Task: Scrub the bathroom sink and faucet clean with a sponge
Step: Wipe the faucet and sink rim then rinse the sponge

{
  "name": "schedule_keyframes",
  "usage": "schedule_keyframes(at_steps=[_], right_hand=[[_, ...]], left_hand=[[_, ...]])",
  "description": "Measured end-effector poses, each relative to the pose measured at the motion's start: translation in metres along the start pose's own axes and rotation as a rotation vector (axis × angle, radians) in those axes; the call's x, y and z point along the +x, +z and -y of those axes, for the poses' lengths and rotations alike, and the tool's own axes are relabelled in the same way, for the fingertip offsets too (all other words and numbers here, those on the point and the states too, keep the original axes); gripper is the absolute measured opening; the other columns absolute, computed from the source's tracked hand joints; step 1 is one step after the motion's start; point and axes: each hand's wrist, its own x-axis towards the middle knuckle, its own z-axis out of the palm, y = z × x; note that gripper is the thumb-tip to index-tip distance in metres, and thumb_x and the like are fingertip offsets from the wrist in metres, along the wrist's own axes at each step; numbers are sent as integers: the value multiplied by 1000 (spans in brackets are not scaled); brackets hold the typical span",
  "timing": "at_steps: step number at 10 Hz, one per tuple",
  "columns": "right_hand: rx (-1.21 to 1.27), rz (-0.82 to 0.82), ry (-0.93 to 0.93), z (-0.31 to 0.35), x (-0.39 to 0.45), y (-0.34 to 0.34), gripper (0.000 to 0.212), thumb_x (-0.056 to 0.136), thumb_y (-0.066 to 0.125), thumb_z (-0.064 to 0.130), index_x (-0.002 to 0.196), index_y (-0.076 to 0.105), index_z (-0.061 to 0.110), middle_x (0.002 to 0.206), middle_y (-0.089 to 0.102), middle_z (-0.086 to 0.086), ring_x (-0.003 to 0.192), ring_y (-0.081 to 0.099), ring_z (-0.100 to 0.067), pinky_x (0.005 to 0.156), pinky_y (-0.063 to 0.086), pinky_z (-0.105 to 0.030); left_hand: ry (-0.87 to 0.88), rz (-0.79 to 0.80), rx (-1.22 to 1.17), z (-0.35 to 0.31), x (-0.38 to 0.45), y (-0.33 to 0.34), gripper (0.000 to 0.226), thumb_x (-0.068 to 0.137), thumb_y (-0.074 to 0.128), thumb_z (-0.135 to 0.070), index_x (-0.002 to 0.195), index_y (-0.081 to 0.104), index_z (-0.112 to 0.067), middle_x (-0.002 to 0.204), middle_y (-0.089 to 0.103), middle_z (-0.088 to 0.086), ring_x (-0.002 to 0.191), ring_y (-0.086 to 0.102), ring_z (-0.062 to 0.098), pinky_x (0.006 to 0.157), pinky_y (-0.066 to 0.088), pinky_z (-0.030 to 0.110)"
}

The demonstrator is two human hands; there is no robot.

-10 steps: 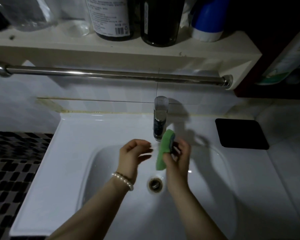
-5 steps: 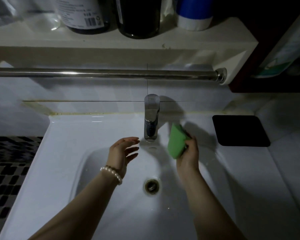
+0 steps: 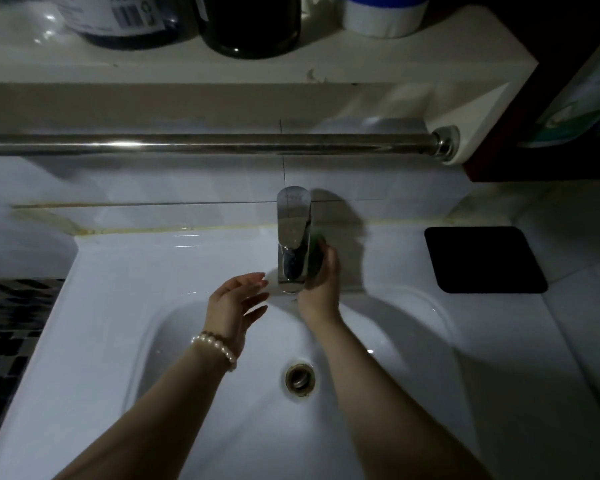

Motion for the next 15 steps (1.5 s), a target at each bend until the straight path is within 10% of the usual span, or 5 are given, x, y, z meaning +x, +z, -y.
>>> schedule_keyframes(at_steps=[6, 8, 10, 13, 15], right_hand=[[-94, -778, 299, -5, -38, -22, 73, 60, 76, -2, 127, 48, -5, 125, 53, -27, 113, 52, -41, 96, 42, -40], [361, -668, 818, -13, -32, 16, 41, 87, 61, 25, 122, 55, 4, 120, 61, -18, 101, 61, -33, 89, 51, -43], [293, -609, 1060, 9, -24, 71, 68, 97, 40, 40, 150, 11, 7, 144, 32, -24, 127, 39, -40, 98, 34, -39], [238, 7, 1027, 50, -81, 165, 68, 96, 43, 37, 148, 14, 3, 148, 29, -22, 132, 35, -38, 109, 32, -47], [-446, 444, 718, 60, -124, 187, 78, 96, 40, 46, 148, 2, 3, 149, 21, -19, 134, 28, -35, 108, 28, -41]], left_hand=[[-100, -189, -36, -2, -2, -82, 18, 84, 53, 3, 81, 65, -10, 77, 66, 5, 75, 62, 20, 66, 48, 27], [-192, -92, 58, 10, -5, -91, 21, 85, 50, 3, 80, 65, -11, 77, 66, 3, 70, 61, 17, 64, 47, 26], [-34, -146, 119, -17, -1, -111, 21, 84, 53, 4, 75, 63, -12, 71, 65, 1, 61, 56, 15, 58, 42, 23], [203, -105, 315, -50, -2, -133, 26, 80, 51, 14, 74, 63, -8, 69, 59, 3, 56, 49, 8, 43, 37, 8], [213, -123, 383, -56, -6, -155, 26, 80, 50, 14, 74, 63, -8, 69, 60, 1, 53, 51, 5, 42, 37, 7]])
